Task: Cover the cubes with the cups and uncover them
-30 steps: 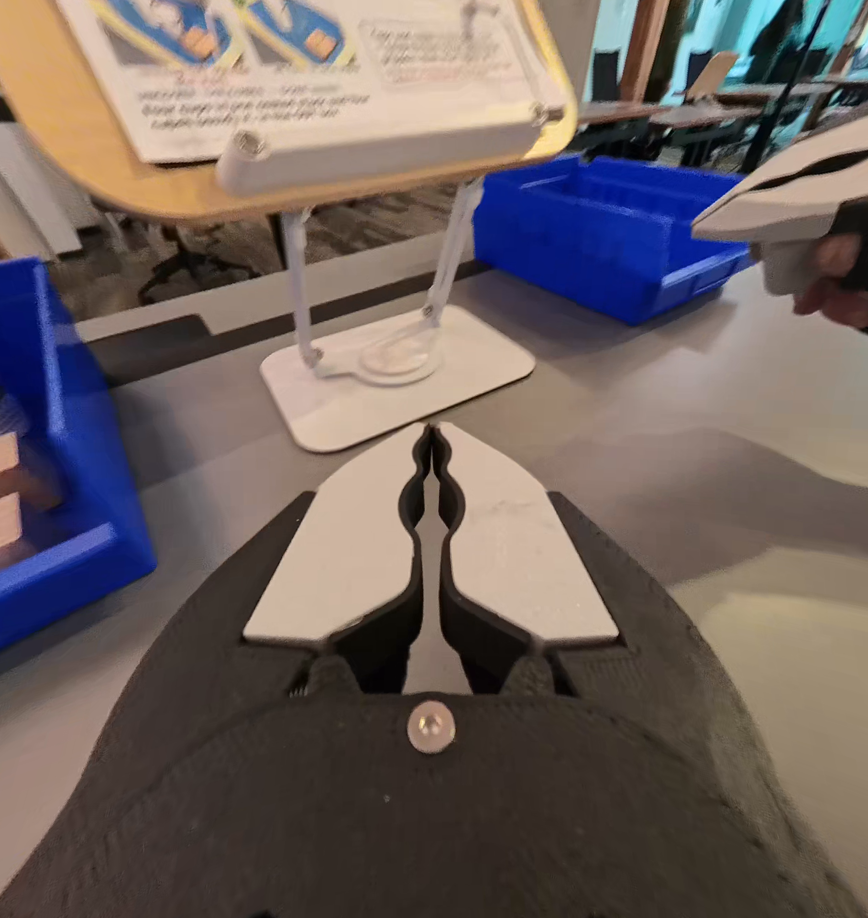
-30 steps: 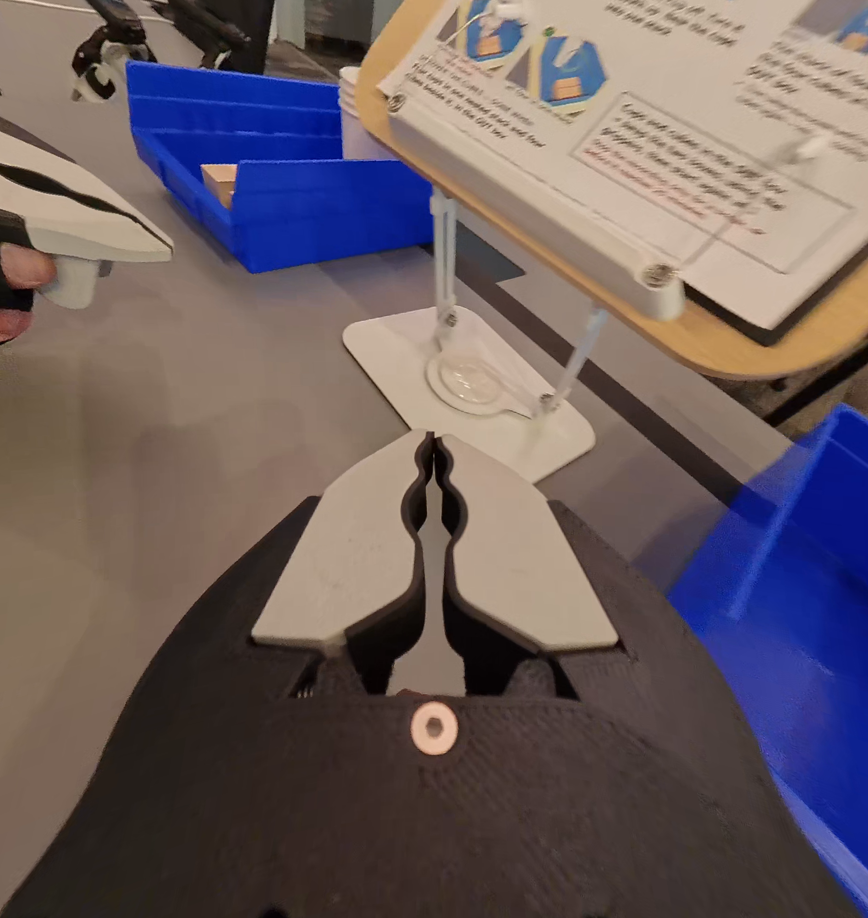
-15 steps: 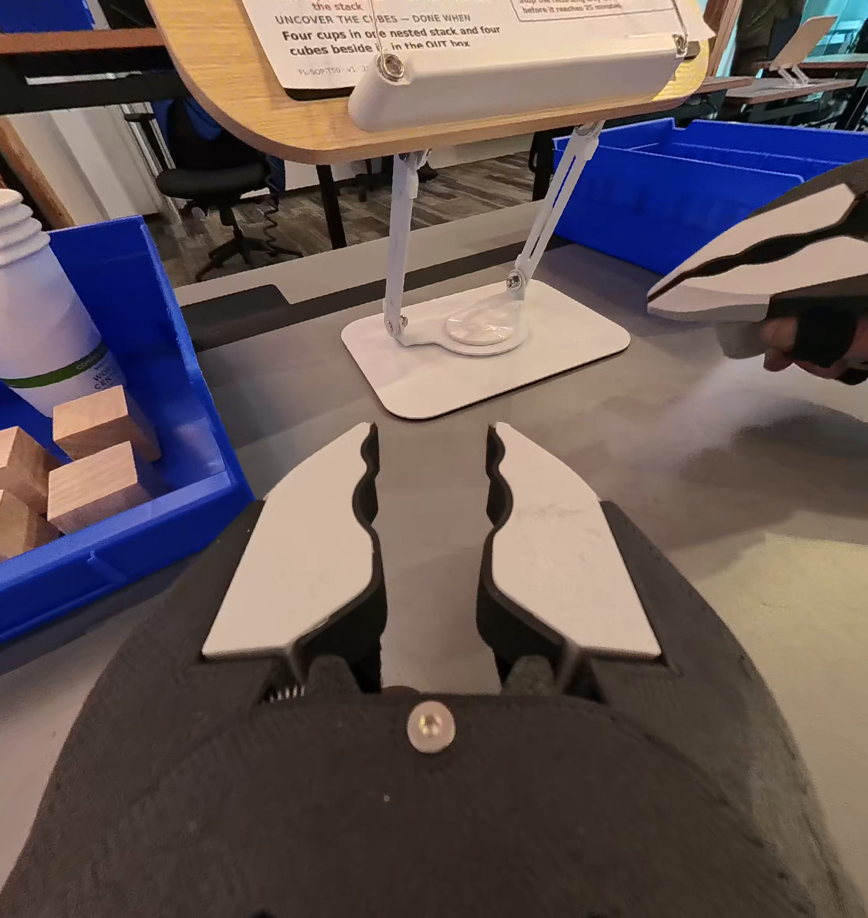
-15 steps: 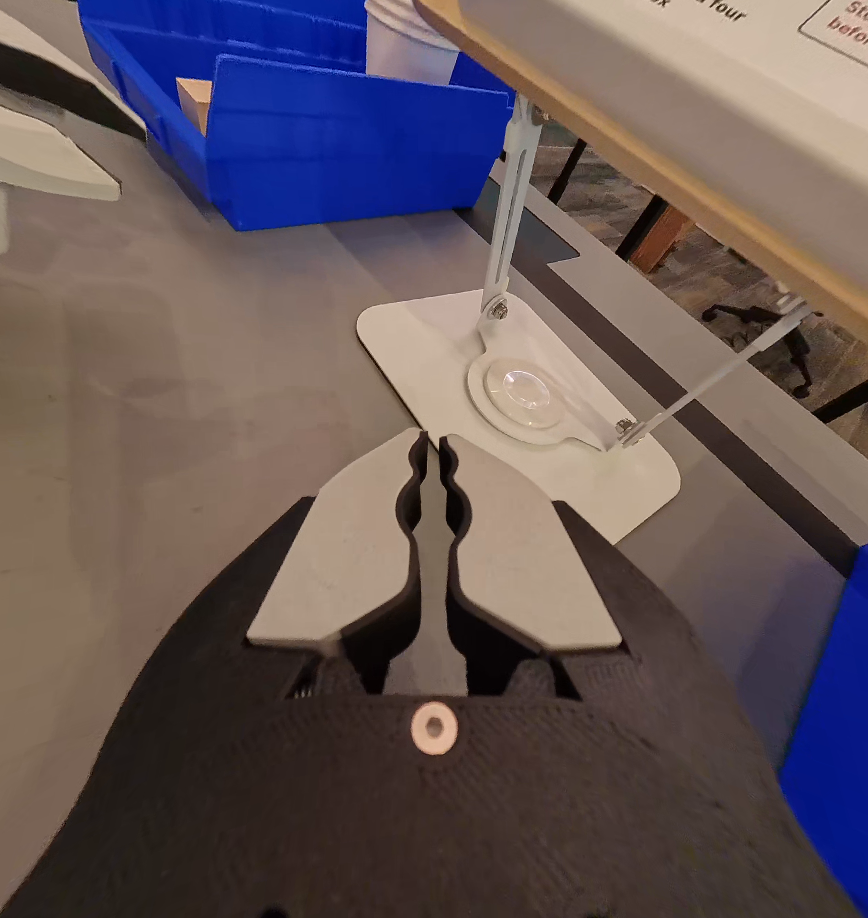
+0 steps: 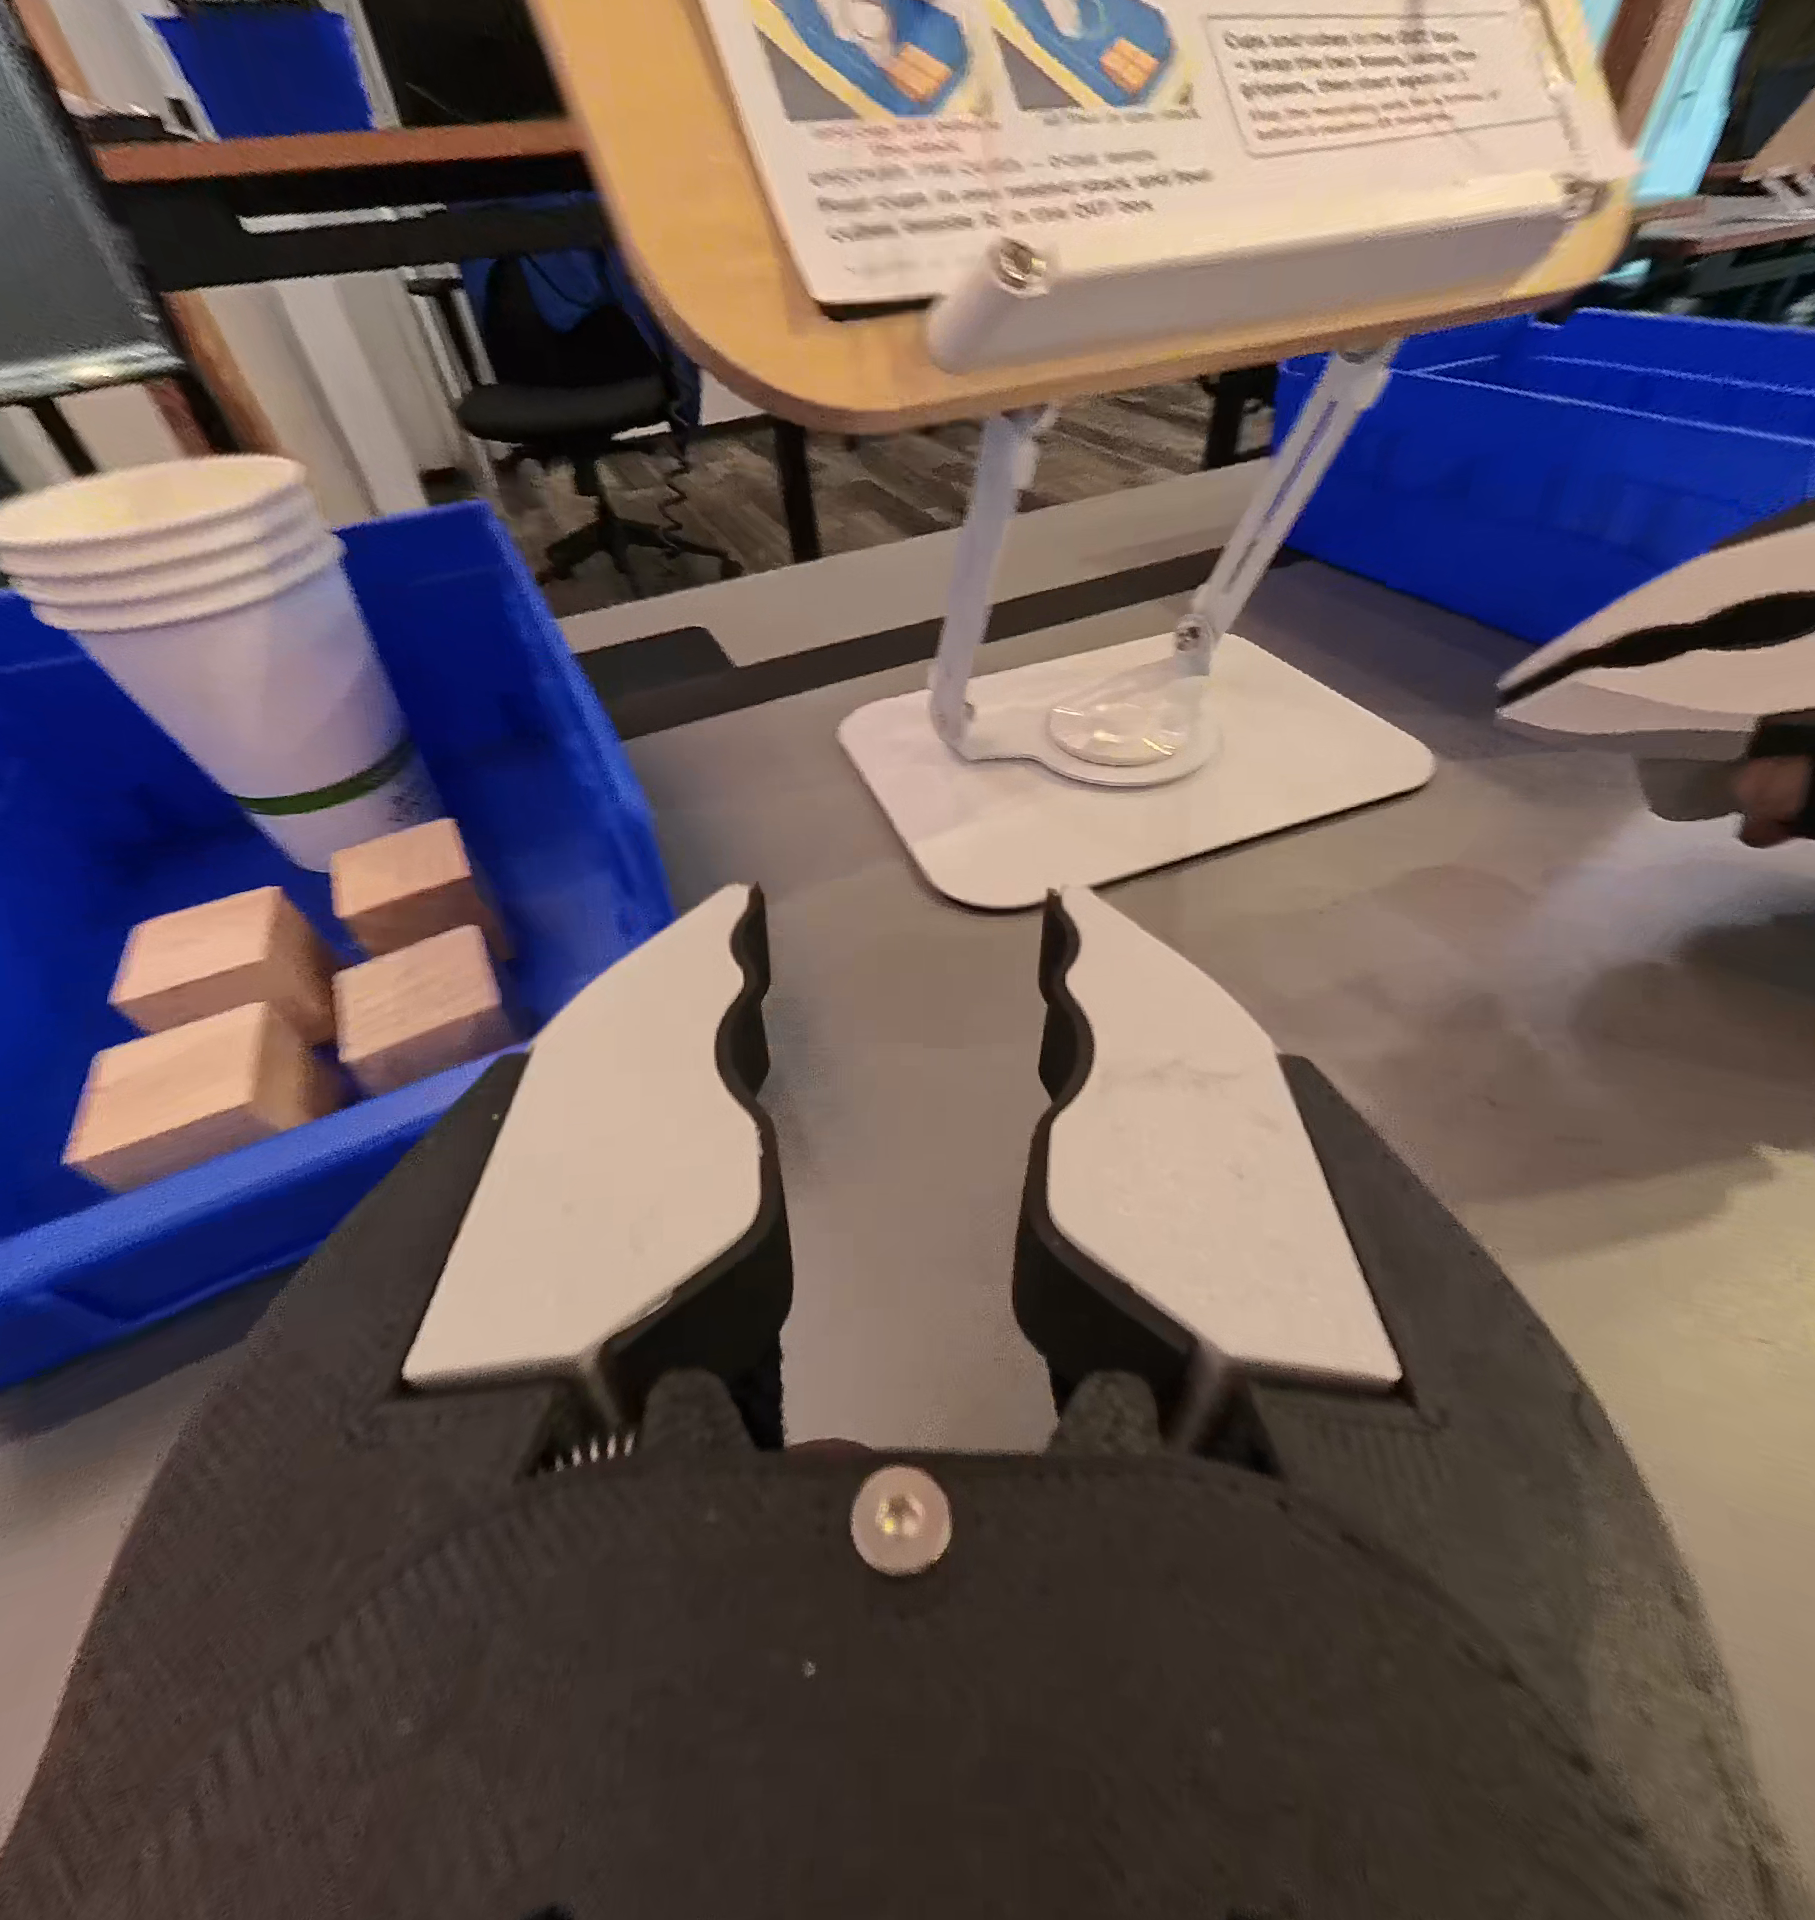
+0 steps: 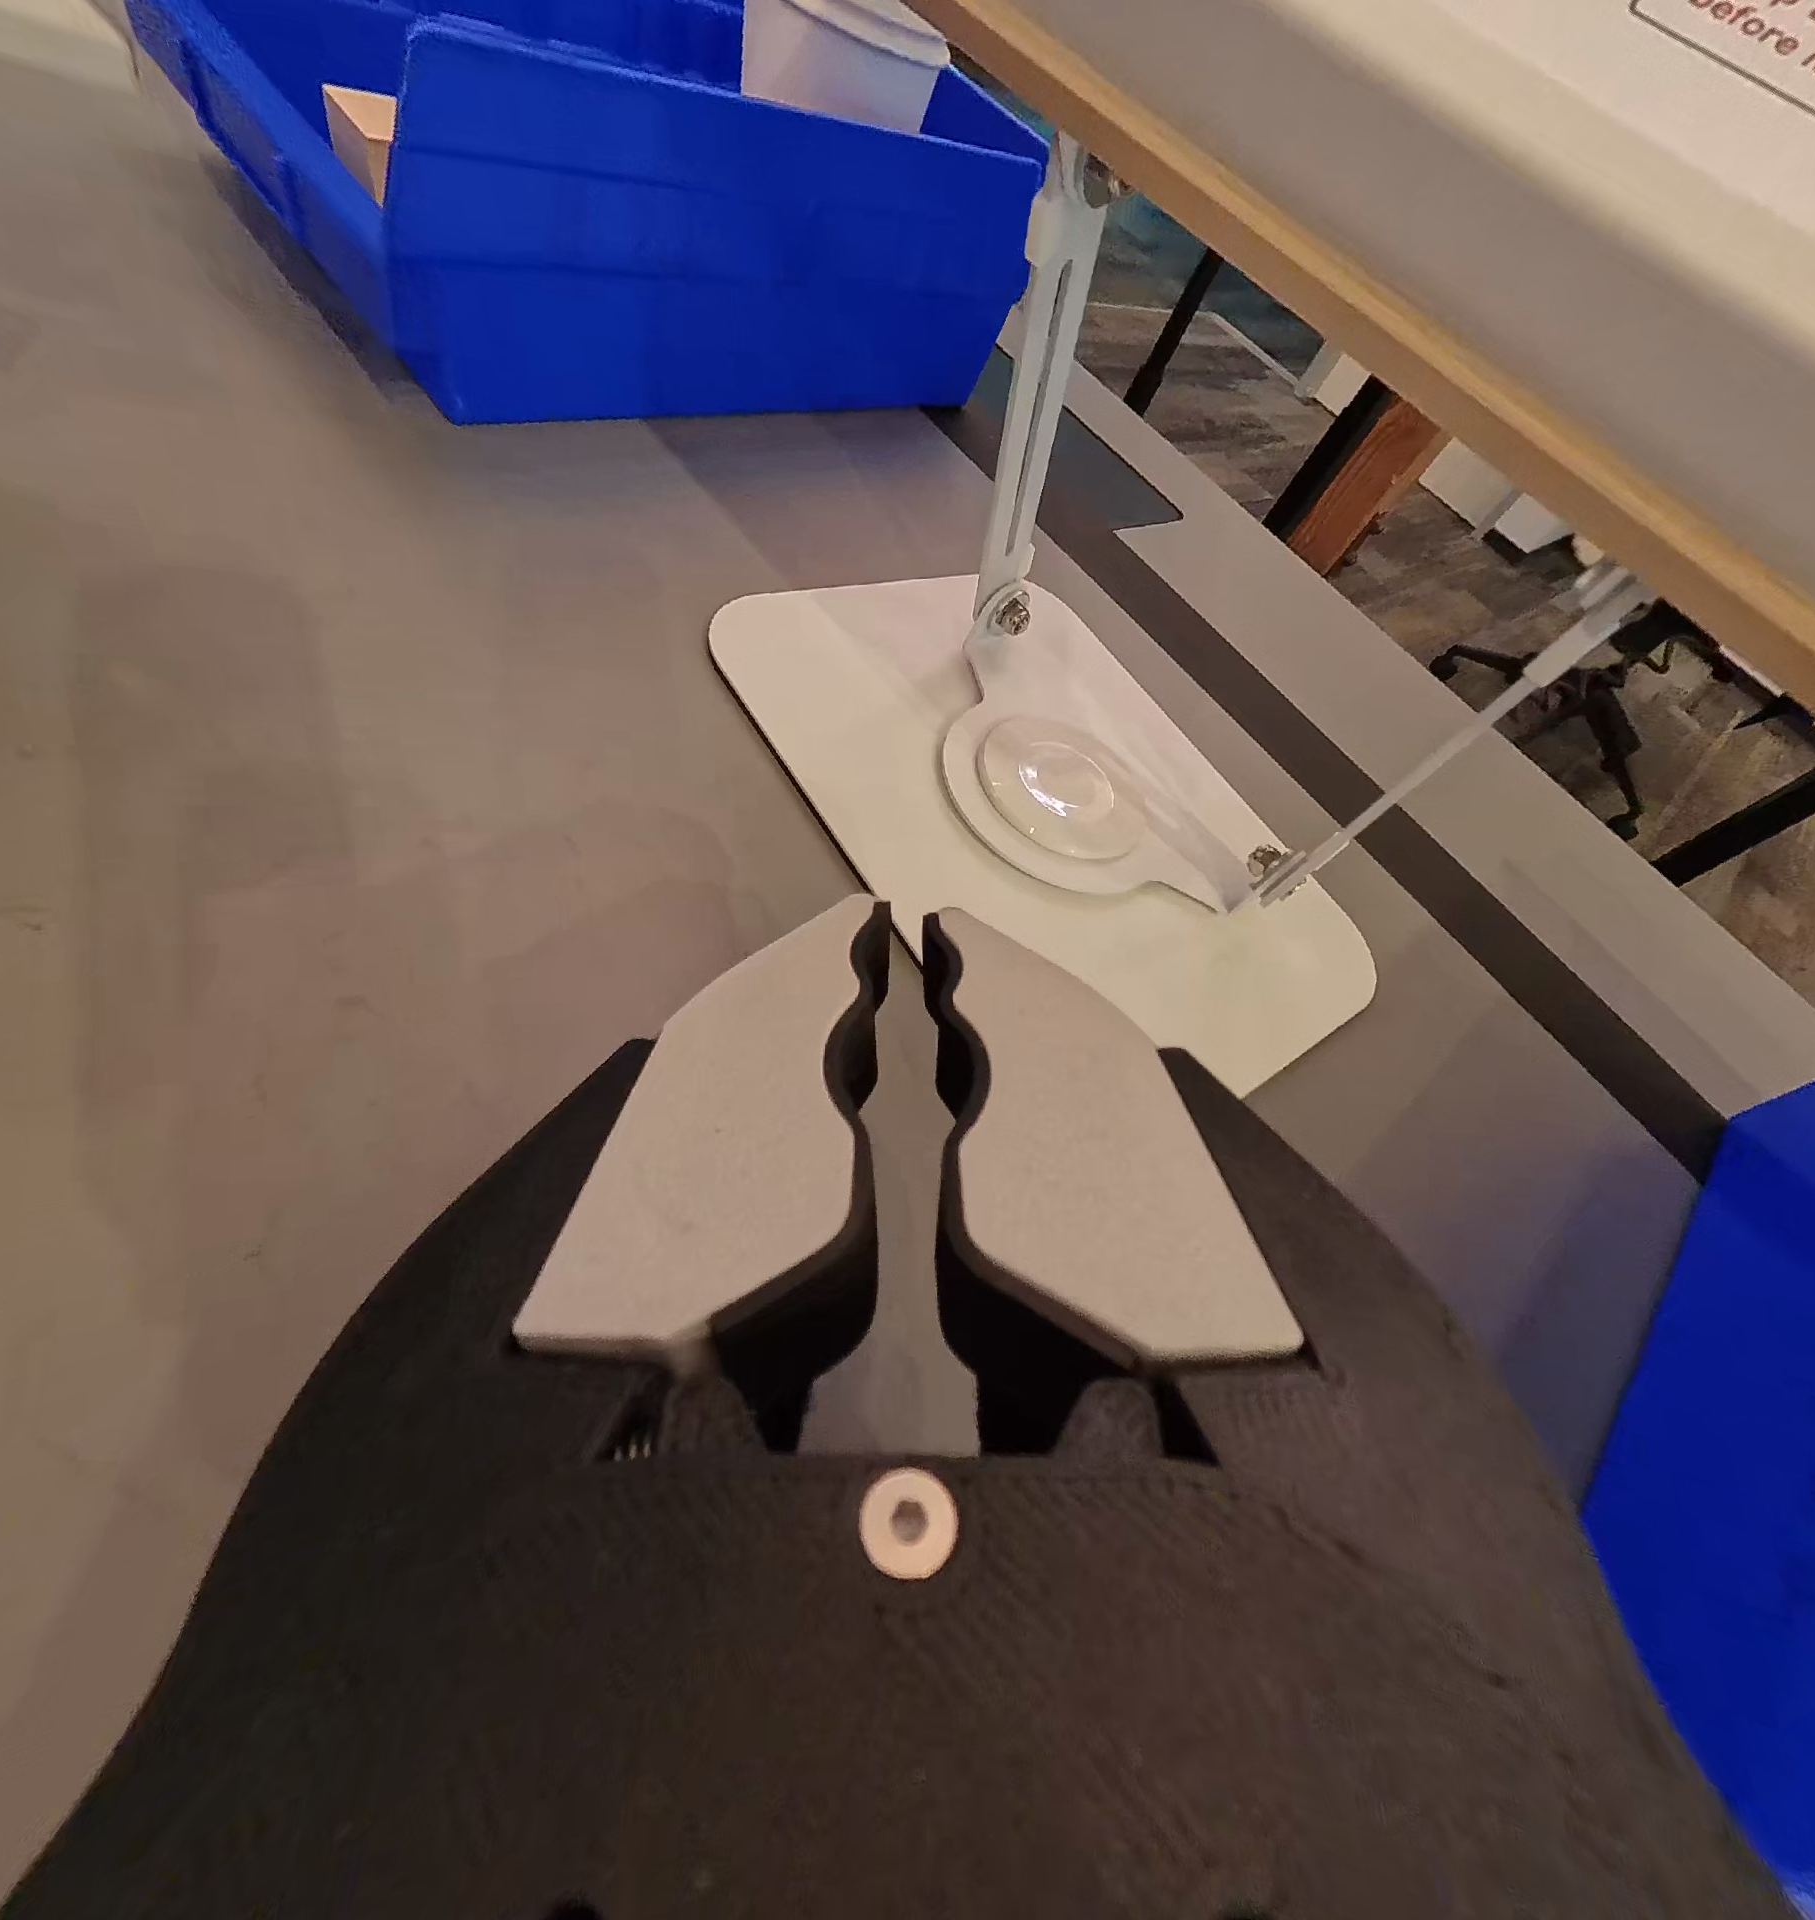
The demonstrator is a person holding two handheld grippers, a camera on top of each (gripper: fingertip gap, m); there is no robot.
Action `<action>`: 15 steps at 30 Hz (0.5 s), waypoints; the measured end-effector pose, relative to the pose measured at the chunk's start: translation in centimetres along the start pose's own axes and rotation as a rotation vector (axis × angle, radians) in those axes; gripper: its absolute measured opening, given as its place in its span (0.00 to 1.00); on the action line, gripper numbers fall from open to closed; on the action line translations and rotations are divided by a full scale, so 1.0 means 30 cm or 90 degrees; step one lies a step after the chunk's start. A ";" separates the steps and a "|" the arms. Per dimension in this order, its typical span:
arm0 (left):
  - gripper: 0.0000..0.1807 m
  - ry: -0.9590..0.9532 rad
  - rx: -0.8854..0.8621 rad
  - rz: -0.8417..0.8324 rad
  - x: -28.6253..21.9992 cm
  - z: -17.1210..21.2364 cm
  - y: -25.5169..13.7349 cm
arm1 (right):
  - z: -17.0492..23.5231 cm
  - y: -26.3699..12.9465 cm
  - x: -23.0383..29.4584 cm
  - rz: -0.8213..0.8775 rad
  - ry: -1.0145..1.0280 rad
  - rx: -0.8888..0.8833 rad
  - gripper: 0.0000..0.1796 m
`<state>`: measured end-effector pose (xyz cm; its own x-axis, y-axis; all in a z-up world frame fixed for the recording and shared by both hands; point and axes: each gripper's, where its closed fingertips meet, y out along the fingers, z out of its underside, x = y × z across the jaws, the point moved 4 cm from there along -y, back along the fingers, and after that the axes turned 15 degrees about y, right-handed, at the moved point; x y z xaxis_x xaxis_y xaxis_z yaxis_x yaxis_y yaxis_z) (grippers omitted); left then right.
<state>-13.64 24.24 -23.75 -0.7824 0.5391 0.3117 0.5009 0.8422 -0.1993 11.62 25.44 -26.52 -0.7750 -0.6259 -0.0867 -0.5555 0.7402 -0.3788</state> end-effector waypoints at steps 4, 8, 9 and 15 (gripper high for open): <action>0.27 0.004 0.024 -0.070 0.136 -0.005 -0.050 | 0.018 0.005 -0.004 -0.014 0.005 0.017 0.02; 0.26 -0.013 0.065 -0.134 0.280 0.017 -0.097 | 0.025 0.011 0.022 -0.037 -0.002 0.025 0.02; 0.26 -0.011 0.073 -0.152 0.312 0.020 -0.106 | 0.027 0.013 0.030 -0.042 -0.007 0.028 0.01; 0.28 -0.065 0.188 -0.161 0.459 0.110 -0.055 | 0.041 0.009 0.052 -0.064 -0.014 0.041 0.01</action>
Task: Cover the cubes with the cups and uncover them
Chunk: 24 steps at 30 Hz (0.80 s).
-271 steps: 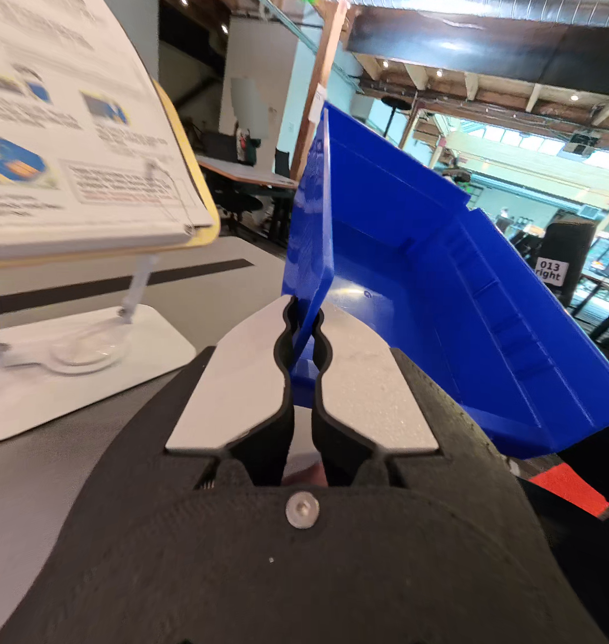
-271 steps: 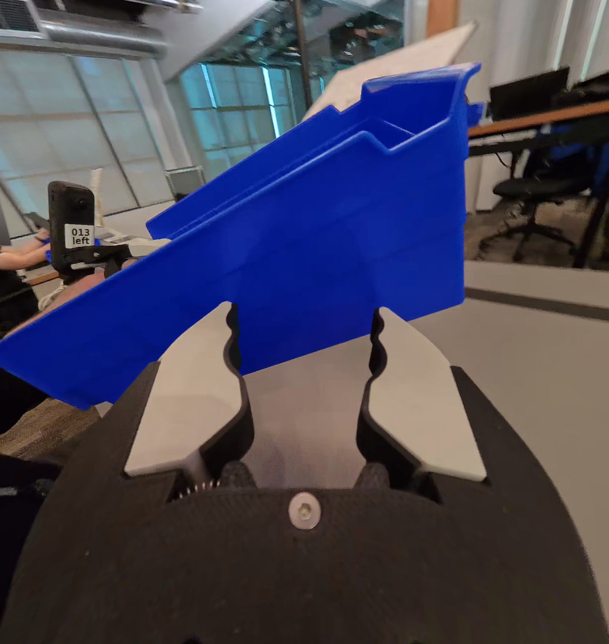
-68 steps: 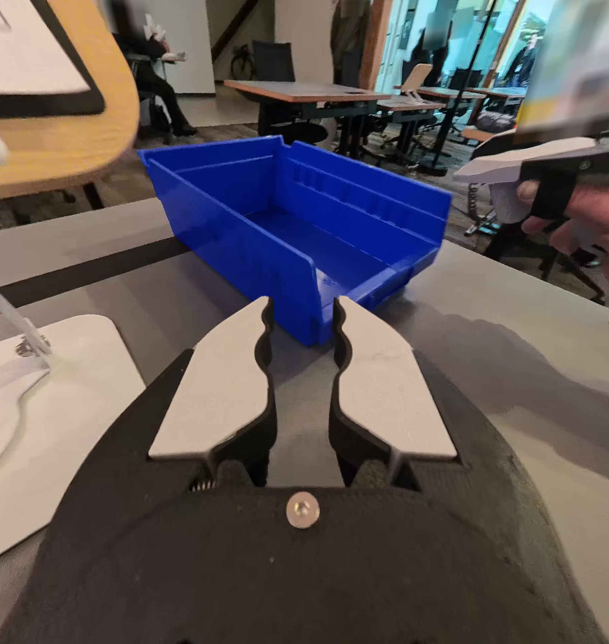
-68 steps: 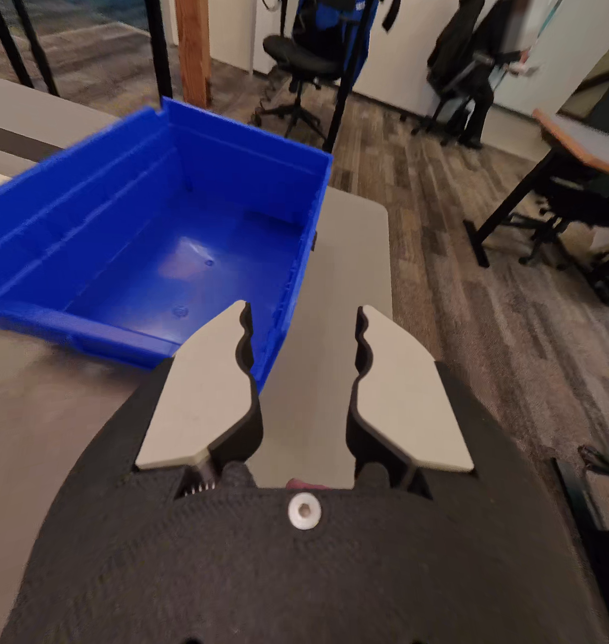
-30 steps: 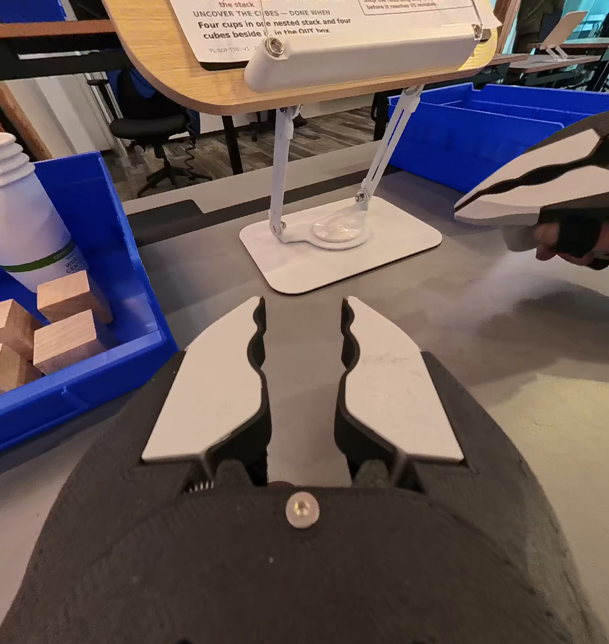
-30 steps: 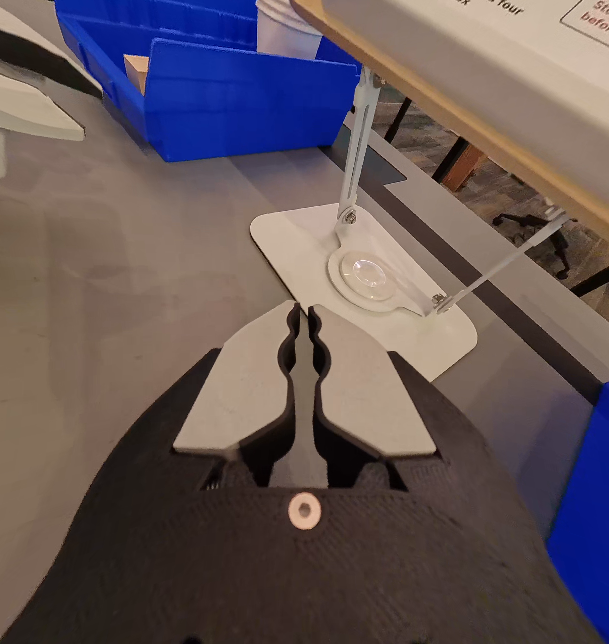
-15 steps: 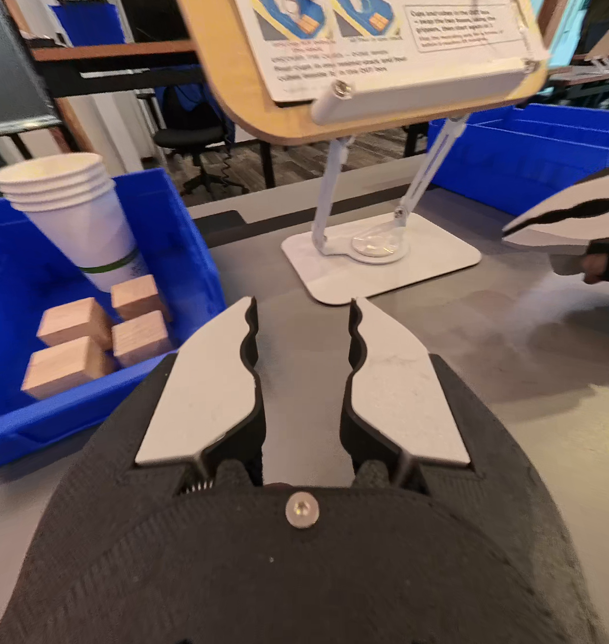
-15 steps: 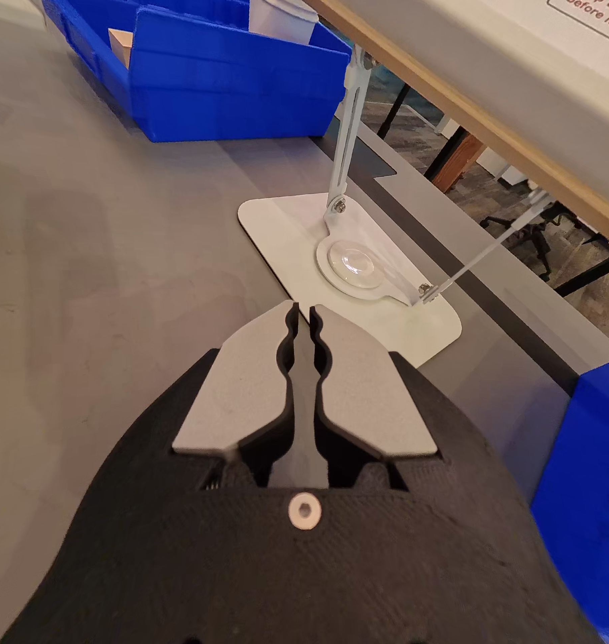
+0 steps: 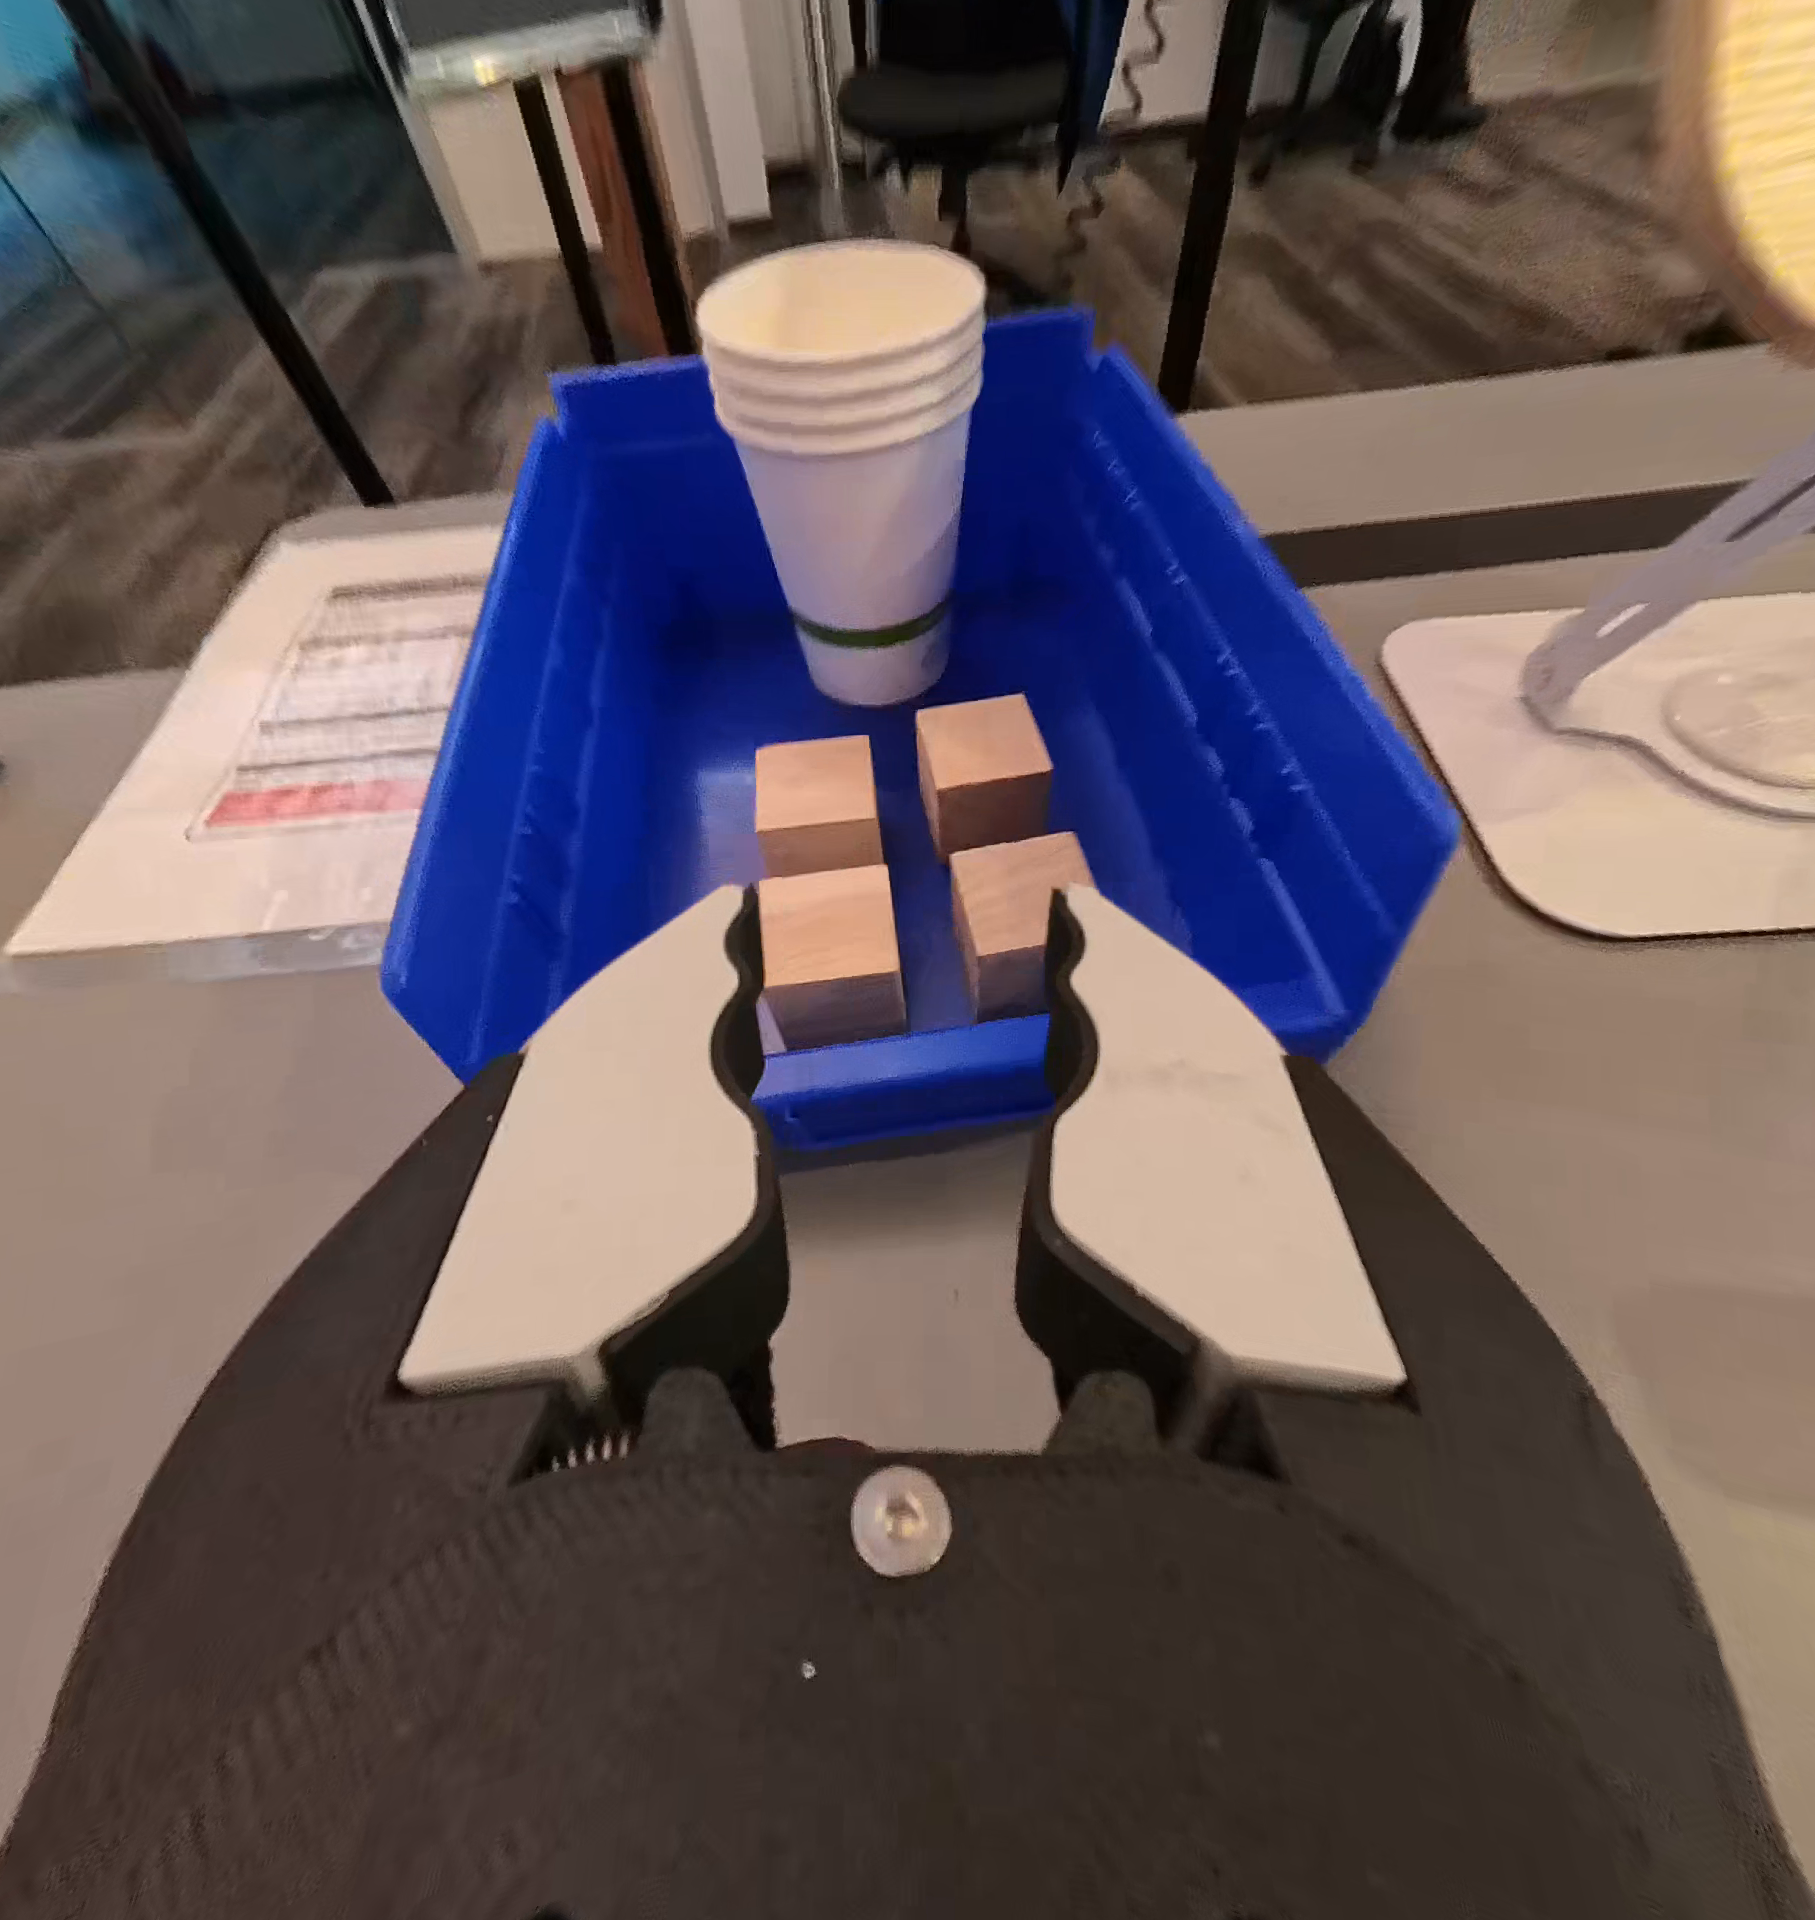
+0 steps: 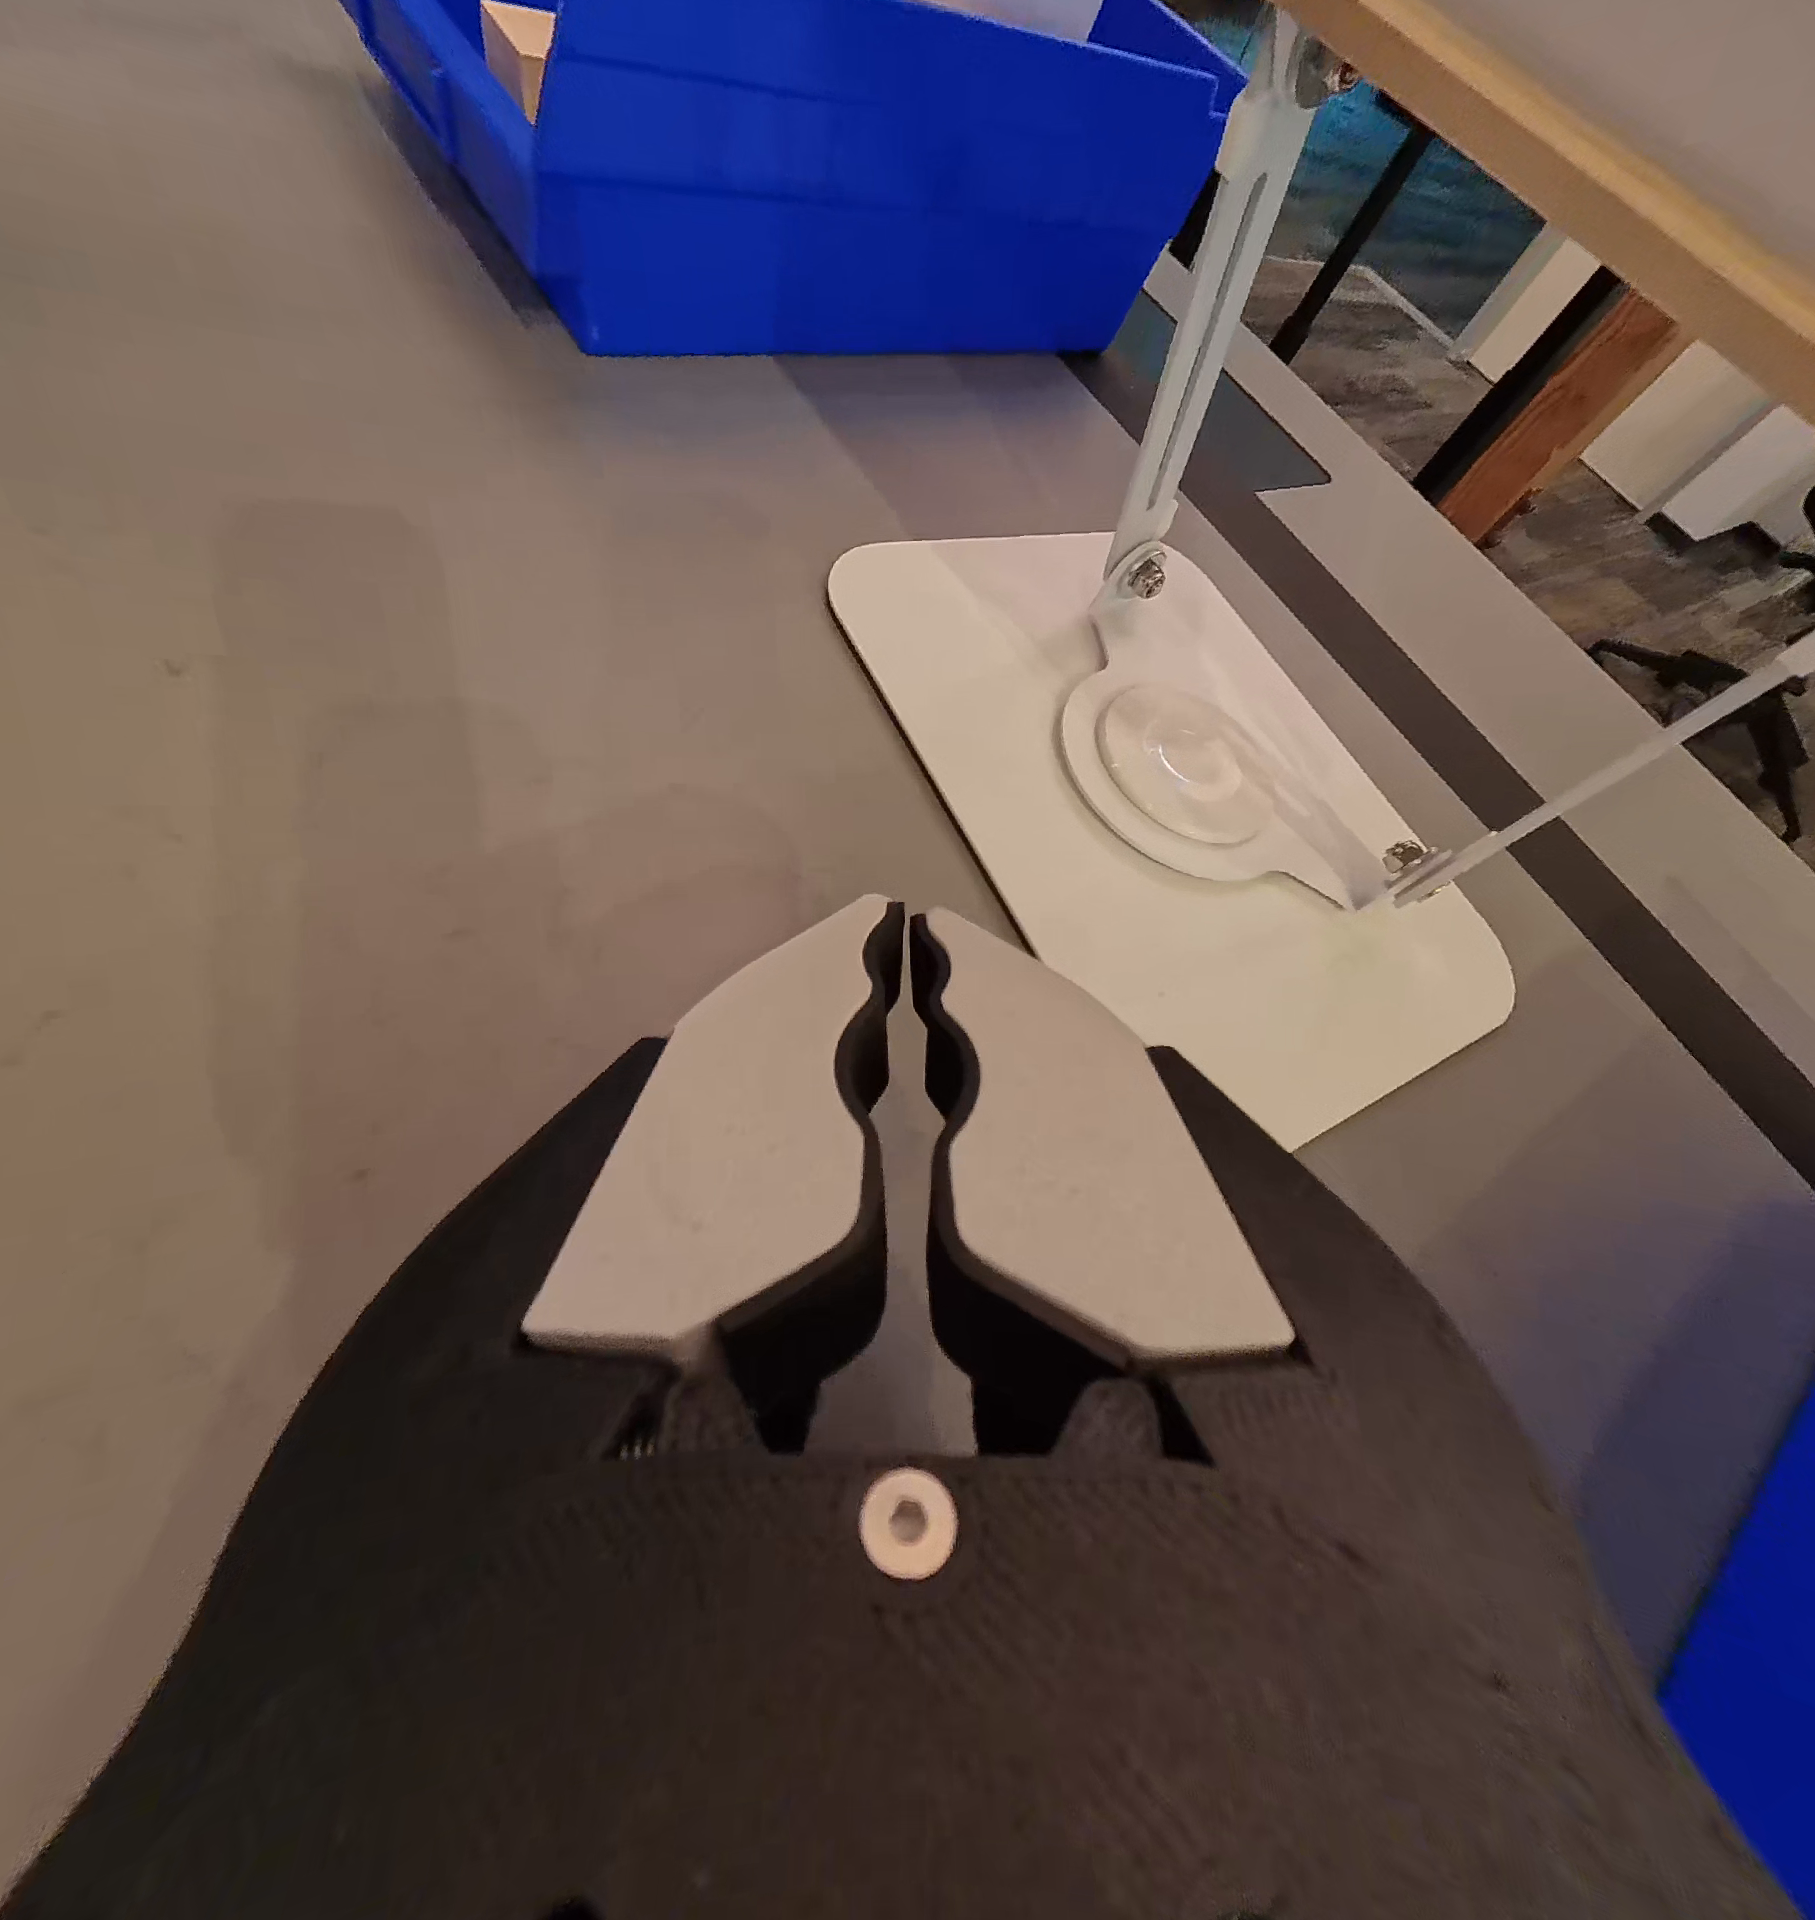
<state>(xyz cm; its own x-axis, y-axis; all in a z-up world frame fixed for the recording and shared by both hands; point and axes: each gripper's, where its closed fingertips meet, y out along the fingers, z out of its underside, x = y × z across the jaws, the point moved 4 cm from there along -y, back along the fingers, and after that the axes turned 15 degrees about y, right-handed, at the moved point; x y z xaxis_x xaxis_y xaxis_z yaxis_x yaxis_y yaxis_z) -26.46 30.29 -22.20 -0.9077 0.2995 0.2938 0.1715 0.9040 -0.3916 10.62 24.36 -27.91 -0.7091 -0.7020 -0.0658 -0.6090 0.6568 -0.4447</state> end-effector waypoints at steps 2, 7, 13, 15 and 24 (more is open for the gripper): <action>0.28 -0.011 0.026 0.002 0.024 0.007 0.042 | 0.007 -0.008 -0.001 -0.003 -0.002 0.002 0.00; 0.33 -0.016 0.130 0.023 0.041 0.056 0.153 | 0.018 -0.023 -0.011 -0.012 0.008 0.005 0.00; 0.35 -0.042 0.217 0.053 0.065 0.097 0.214 | 0.019 -0.022 0.001 -0.030 0.012 0.010 0.00; 0.34 -0.059 0.237 0.075 0.064 0.104 0.227 | 0.019 -0.021 0.008 -0.035 0.010 0.011 0.00; 0.31 -0.027 0.351 0.121 0.060 0.112 0.270 | 0.019 -0.022 0.009 -0.038 0.014 0.013 0.00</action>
